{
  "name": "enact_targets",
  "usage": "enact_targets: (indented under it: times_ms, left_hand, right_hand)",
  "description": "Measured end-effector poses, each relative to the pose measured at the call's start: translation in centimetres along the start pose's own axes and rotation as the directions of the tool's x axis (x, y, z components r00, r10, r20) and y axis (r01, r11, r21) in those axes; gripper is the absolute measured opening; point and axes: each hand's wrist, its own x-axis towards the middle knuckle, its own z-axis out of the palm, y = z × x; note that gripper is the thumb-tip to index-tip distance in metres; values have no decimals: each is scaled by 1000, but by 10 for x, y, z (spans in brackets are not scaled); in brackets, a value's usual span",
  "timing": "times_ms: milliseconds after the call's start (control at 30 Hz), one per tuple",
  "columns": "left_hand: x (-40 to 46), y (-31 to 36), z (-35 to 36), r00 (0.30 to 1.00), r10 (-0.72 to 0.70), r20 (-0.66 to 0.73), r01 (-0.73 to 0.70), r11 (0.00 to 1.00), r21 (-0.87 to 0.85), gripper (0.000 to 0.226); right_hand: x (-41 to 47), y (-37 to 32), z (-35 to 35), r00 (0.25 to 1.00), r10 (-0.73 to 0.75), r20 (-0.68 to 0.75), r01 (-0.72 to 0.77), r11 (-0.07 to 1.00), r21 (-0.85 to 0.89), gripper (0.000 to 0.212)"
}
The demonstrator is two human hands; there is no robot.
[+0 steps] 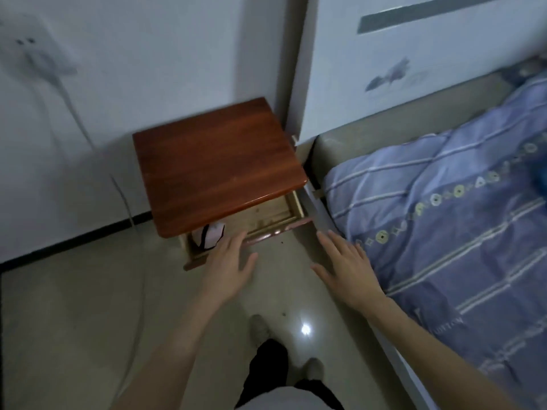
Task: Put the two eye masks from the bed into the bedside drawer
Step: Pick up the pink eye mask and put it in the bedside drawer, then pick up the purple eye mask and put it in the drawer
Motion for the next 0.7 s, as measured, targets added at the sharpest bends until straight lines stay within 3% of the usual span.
enact_targets:
  times_ms: [133, 267, 400, 700]
  left_hand:
    - [-3, 89, 2, 954, 297, 32, -298, 939, 172, 55]
    - [-32, 184, 29, 840, 514, 173, -541, 815, 208, 57]
    - [-104, 261, 77, 666, 680, 307, -745, 630, 219, 61]
    - [-300, 349, 227, 270, 760, 592, -944, 330, 7, 53]
  right_hand:
    - [-69, 42, -50, 952, 195, -238, -183, 981, 71, 65]
    - [-160, 86, -71, 828, 403, -390, -347, 915, 207, 65]
    - [-289, 128, -47, 693, 584, -423, -498, 812, 305, 67]
    - [-585, 187, 42, 294, 886, -358, -747, 447, 492, 68]
